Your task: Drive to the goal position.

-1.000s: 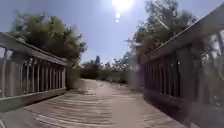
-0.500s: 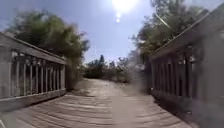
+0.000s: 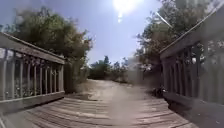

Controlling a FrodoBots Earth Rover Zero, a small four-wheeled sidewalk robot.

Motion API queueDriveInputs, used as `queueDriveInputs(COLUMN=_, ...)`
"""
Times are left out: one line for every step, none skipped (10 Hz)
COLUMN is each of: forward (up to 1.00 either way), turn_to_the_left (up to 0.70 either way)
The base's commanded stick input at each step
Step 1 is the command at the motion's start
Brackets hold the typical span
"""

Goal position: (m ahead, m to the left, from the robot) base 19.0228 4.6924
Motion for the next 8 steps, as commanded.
queueDriveInputs(forward=0.70, turn_to_the_left=0.00)
queueDriveInputs(forward=0.70, turn_to_the_left=0.00)
queueDriveInputs(forward=0.70, turn_to_the_left=0.00)
queueDriveInputs(forward=0.70, turn_to_the_left=0.00)
queueDriveInputs(forward=0.70, turn_to_the_left=0.00)
queueDriveInputs(forward=0.70, turn_to_the_left=0.00)
queueDriveInputs(forward=0.70, turn_to_the_left=0.00)
queueDriveInputs(forward=0.70, turn_to_the_left=0.00)
